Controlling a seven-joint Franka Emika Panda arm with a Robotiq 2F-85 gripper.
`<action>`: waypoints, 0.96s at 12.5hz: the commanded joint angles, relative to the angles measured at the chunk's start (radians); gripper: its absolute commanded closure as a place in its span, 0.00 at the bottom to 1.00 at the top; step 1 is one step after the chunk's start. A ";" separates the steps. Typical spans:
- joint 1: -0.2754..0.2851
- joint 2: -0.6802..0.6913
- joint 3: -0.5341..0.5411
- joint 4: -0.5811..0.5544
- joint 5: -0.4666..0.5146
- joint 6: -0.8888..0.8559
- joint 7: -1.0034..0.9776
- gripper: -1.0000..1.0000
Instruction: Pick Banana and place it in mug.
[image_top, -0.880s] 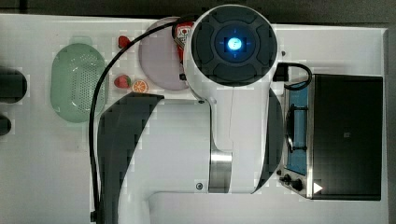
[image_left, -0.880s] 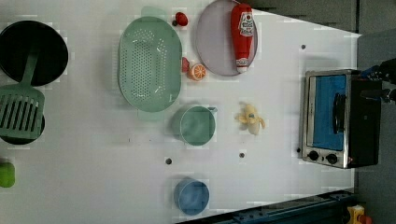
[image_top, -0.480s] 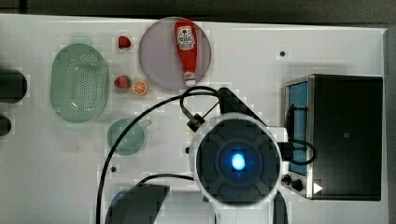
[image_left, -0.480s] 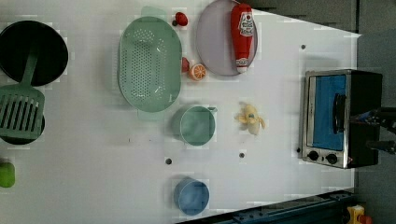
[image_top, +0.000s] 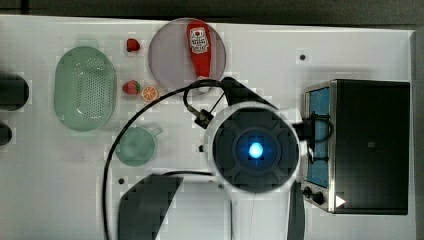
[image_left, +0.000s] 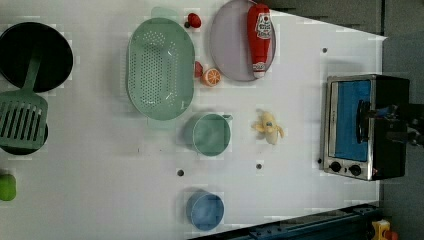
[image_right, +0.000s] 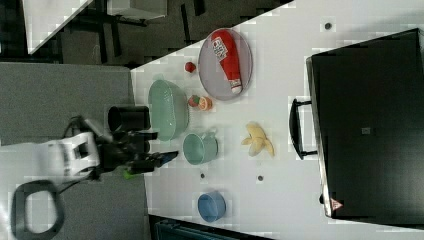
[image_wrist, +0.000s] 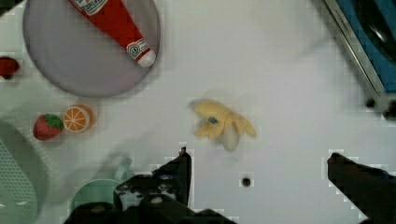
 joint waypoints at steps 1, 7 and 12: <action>-0.005 0.139 0.006 -0.051 -0.001 0.091 -0.262 0.00; -0.005 0.371 0.010 -0.105 -0.001 0.316 -0.800 0.00; -0.004 0.518 0.017 -0.194 -0.003 0.571 -0.855 0.00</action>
